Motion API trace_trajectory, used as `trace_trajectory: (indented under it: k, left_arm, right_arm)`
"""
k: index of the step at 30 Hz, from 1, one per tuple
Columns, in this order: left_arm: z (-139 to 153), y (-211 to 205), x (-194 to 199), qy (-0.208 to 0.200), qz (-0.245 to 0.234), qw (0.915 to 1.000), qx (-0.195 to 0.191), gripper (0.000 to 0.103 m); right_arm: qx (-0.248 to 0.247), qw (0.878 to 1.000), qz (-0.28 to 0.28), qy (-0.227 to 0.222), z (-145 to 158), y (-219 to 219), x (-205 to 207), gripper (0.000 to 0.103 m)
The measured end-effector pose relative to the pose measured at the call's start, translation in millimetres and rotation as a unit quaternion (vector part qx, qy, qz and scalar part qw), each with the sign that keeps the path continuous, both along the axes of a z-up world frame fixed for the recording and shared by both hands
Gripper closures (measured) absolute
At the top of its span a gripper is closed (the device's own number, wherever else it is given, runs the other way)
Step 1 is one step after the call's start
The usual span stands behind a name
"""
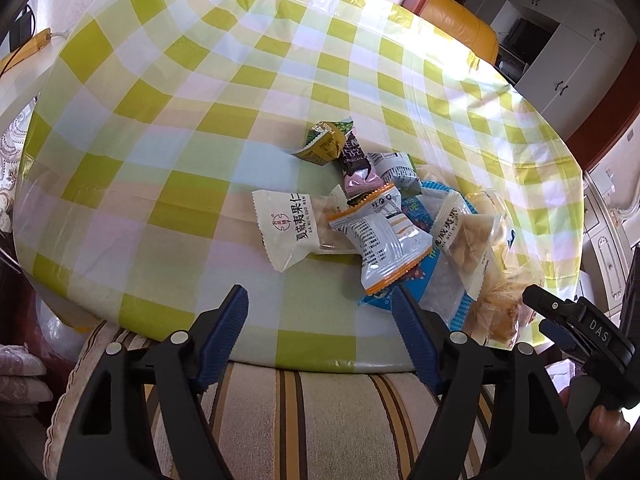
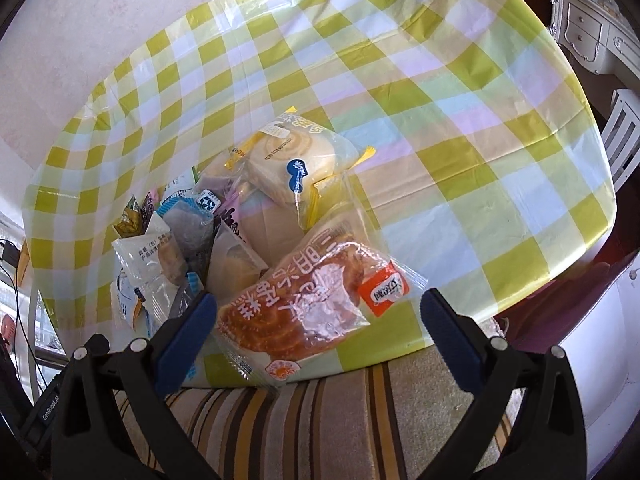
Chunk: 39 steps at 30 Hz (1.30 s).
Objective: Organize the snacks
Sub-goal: 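Move the left tool toward the white snack packet while the right tool approaches the orange bread bag, then grasp the white orange-trimmed packet with the left tool while the right grasps the orange bread bag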
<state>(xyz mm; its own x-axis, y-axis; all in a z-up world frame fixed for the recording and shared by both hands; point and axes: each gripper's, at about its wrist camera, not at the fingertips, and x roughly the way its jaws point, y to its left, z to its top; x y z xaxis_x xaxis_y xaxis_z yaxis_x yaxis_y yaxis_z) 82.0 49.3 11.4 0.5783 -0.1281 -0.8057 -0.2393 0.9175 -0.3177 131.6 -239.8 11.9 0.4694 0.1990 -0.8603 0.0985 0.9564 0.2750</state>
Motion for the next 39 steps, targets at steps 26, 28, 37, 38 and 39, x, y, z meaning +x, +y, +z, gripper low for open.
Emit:
trace_trajectory:
  k: [26,28,37,38,39]
  left_arm:
    - [-22,8,53,0.014,0.022,0.9715,-0.236,0.039]
    - [-24,7,58,0.019,0.032,0.9702,-0.239,0.039]
    - [-31,7,67,0.042,0.046,0.961,-0.269,0.045]
    - [-32,6,67,0.044,0.045,0.9606,-0.271,0.045]
    - [-32,4,67,0.046,0.043,0.9606,-0.271,0.046]
  right_arm:
    - [0.167,0.978,-0.095,0.086,-41,-31,19,0.001]
    - [0.173,0.976,-0.101,0.085,-41,-32,20,0.001]
    - [0.185,0.974,-0.103,0.084,-41,-29,23,0.008]
    - [0.184,0.974,-0.101,0.087,-41,-28,22,0.011]
    - [0.183,0.974,-0.098,0.087,-41,-26,21,0.012]
